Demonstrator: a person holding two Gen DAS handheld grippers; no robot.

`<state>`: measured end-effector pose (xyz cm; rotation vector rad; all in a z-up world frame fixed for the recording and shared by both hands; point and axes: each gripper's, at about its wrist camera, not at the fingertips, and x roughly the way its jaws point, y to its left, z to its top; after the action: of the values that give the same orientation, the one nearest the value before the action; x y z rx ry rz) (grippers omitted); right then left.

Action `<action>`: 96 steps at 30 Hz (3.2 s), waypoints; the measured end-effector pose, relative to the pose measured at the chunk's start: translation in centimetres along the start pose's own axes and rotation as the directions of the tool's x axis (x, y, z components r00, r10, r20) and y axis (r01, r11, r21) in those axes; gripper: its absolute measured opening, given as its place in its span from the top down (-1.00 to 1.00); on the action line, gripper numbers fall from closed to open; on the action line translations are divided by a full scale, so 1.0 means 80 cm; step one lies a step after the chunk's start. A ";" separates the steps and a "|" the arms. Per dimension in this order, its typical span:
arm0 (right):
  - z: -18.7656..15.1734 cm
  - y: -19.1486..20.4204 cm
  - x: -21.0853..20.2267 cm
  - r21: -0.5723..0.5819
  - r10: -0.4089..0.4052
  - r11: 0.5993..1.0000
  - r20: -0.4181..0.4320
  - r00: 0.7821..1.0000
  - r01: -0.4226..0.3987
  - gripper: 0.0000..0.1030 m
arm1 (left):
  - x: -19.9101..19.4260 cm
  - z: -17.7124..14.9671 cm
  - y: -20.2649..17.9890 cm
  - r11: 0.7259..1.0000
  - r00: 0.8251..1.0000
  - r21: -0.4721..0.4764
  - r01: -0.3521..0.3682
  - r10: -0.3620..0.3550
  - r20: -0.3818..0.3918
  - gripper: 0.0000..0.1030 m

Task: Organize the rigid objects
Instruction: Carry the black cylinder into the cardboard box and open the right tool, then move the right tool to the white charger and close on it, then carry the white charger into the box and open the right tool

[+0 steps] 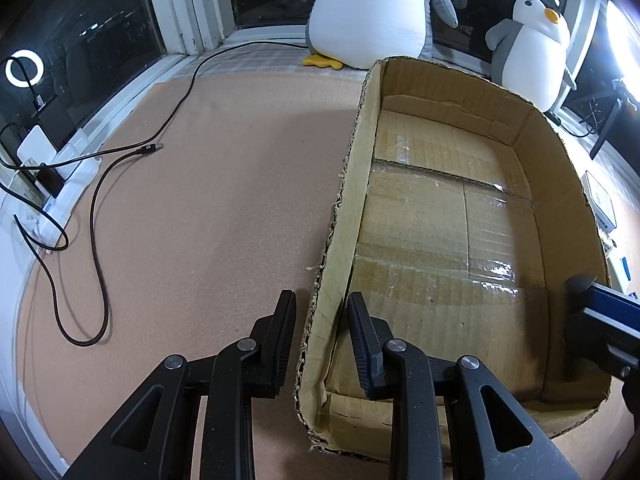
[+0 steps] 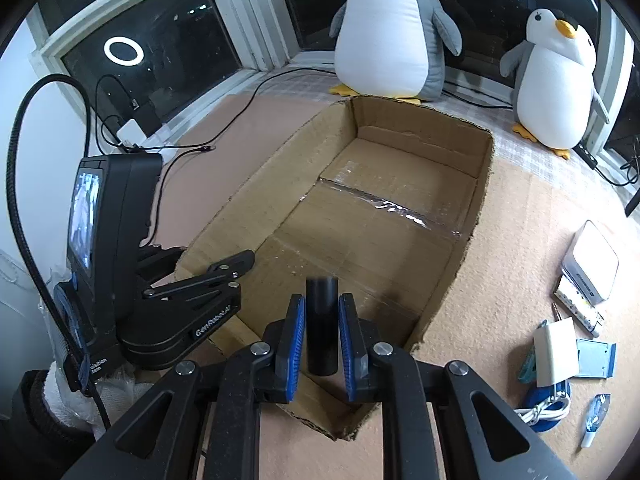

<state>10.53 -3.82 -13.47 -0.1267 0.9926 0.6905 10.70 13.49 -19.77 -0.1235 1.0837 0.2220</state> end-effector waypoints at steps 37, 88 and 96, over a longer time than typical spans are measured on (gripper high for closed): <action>-0.060 -0.173 -0.075 0.111 -0.199 0.973 -0.033 0.979 0.202 -0.18 | 0.001 0.002 -0.004 1.000 1.000 0.011 -0.012 0.012 -0.006 0.44; -0.047 -0.191 -0.035 0.095 -0.177 0.978 -0.118 0.977 0.188 0.38 | 0.000 0.000 -0.004 1.000 1.000 0.001 -0.009 0.009 -0.004 0.44; -0.027 -0.171 -0.069 0.098 -0.142 0.984 -0.043 0.989 0.146 0.38 | 0.000 0.000 -0.004 1.000 1.000 0.001 -0.008 0.008 -0.004 0.44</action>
<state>15.05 -18.01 -13.07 -0.1213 1.0401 0.5064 10.79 13.19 -19.76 -0.1187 1.0889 0.2290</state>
